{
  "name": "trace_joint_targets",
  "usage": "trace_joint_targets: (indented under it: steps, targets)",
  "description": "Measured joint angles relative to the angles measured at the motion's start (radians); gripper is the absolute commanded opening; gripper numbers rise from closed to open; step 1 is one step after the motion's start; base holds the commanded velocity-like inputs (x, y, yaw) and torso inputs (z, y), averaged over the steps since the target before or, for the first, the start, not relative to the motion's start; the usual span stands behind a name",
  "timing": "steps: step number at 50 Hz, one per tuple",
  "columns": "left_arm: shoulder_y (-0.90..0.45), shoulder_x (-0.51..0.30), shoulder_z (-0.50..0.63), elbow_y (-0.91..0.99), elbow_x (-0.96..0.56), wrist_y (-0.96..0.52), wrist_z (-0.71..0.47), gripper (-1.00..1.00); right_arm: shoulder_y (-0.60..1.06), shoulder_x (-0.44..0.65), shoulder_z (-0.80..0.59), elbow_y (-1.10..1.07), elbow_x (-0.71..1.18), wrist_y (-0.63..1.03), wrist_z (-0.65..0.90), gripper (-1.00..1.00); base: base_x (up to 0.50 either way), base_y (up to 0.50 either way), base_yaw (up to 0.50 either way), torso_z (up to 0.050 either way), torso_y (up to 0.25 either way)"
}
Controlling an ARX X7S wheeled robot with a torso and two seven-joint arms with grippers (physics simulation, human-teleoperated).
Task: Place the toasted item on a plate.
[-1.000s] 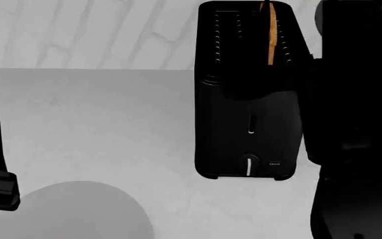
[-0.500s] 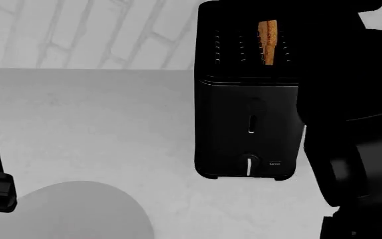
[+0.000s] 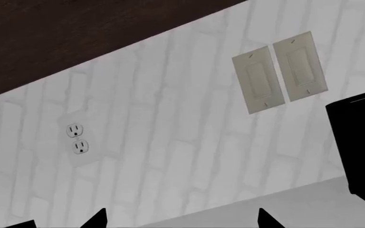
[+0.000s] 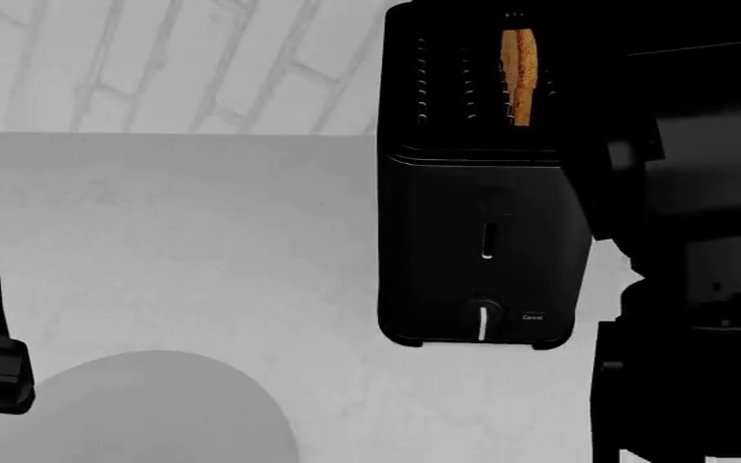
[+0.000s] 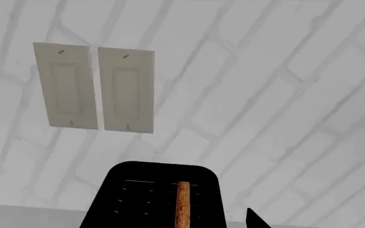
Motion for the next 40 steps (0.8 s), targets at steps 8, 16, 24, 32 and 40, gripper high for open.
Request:
trace_joint_targets:
  steps: [8,16,24,32,40]
  targets:
    - [0.001,0.000,0.002,-0.003,-0.002,0.004,-0.002,1.00,0.045,-0.020,0.000,0.144,-0.007,-0.041,-0.006,1.00,0.00,0.00,0.00,0.000,0.000]
    - [0.004,-0.002,0.000,0.003,-0.006,-0.001,-0.002,1.00,0.085,-0.037,-0.015,0.318,-0.026,-0.121,-0.021,1.00,0.00,0.00,0.00,0.000,0.000]
    - [0.004,-0.005,-0.003,0.011,-0.011,-0.010,-0.002,1.00,0.118,-0.049,-0.029,0.484,-0.045,-0.211,-0.033,1.00,0.00,0.00,0.00,0.000,0.000]
    - [0.002,-0.007,-0.002,0.013,-0.013,-0.015,-0.003,1.00,0.151,-0.065,-0.041,0.635,-0.059,-0.300,-0.048,1.00,0.00,0.00,0.00,0.000,0.000]
    - [0.003,-0.008,-0.002,0.015,-0.016,-0.017,-0.005,1.00,0.199,-0.093,-0.055,0.819,-0.078,-0.409,-0.071,1.00,0.00,0.00,0.00,0.000,0.000]
